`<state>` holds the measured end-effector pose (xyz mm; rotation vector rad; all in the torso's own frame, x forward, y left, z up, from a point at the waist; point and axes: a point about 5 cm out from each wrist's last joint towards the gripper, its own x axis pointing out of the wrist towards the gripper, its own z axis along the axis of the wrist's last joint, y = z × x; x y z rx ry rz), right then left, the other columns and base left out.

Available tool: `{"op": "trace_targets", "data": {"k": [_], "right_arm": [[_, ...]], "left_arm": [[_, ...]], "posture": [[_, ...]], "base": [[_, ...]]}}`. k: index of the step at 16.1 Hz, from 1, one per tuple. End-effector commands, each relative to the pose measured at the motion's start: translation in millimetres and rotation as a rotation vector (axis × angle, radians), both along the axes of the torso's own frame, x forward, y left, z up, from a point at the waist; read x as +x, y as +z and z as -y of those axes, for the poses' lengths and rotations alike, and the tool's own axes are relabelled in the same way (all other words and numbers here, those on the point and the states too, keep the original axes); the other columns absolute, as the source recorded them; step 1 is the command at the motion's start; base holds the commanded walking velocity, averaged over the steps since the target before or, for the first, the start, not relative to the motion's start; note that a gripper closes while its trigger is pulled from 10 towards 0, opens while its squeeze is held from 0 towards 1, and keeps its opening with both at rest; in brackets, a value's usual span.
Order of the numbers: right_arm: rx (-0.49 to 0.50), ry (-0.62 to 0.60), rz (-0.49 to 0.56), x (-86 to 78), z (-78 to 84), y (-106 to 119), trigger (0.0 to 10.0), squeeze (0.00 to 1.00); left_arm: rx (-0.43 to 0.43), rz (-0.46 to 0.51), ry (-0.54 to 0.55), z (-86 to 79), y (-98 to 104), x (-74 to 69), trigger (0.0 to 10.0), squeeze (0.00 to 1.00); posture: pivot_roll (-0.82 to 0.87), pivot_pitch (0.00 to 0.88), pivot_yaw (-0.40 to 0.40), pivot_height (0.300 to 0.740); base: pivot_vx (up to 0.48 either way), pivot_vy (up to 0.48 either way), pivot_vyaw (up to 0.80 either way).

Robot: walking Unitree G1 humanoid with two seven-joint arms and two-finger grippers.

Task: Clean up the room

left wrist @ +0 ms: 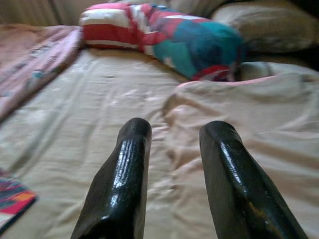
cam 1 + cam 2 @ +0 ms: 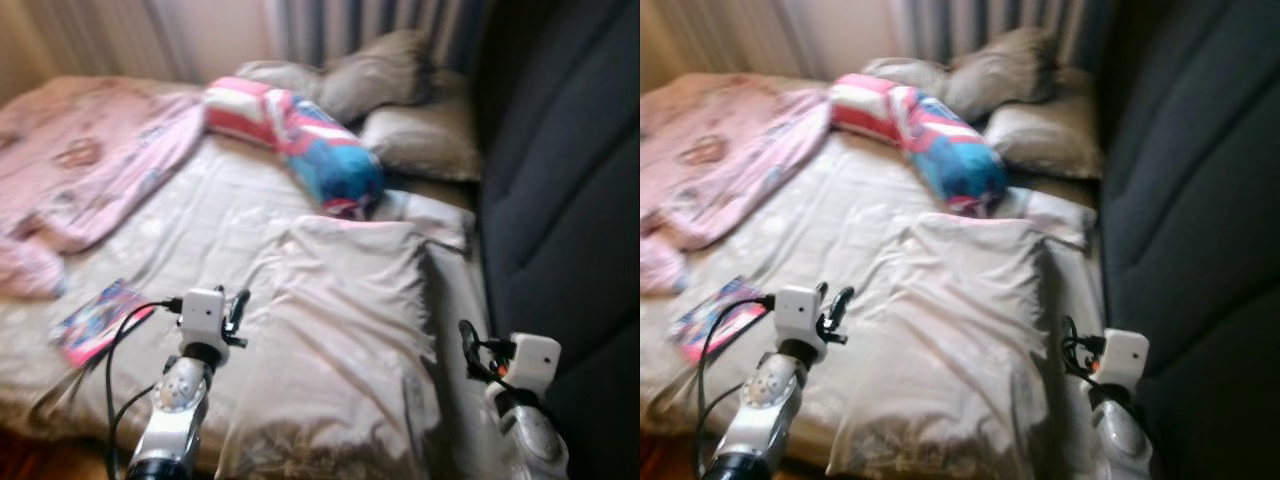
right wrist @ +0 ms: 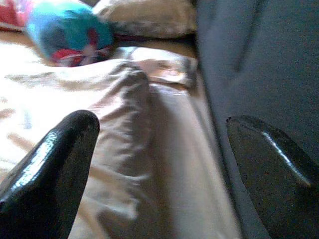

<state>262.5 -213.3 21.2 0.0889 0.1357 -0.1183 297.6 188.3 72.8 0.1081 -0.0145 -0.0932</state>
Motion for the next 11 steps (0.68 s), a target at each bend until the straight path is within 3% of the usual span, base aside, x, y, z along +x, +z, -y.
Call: {"op": "trace_targets", "data": {"k": [1, 10, 11], "right_arm": [[0.003, -0.013, -0.015, -4.1, 3.7, -2.6, 10.0, 0.00], [0.008, -0.001, -0.016, -4.5, 0.6, -2.5, 10.0, 0.00], [0.008, 0.002, -0.016, -4.1, -0.1, -2.2, 10.0, 0.00]], "left_arm": [[-0.006, 0.000, -0.005, 2.7, -0.4, -0.6, 10.0, 0.00], [-0.023, -0.018, 0.006, -1.0, -2.5, -0.9, 10.0, 0.00], [-0.026, -0.021, 0.012, -1.8, -2.4, -0.6, 10.0, 0.00]], "posture": [[0.03, 0.092, -0.006, 0.740], [0.04, 0.094, -0.013, 0.740], [0.04, 0.095, -0.015, 0.740]], "base": [[0.000, 0.000, 0.00], [0.000, 0.000, 0.00], [0.000, 0.352, 0.00]]}}
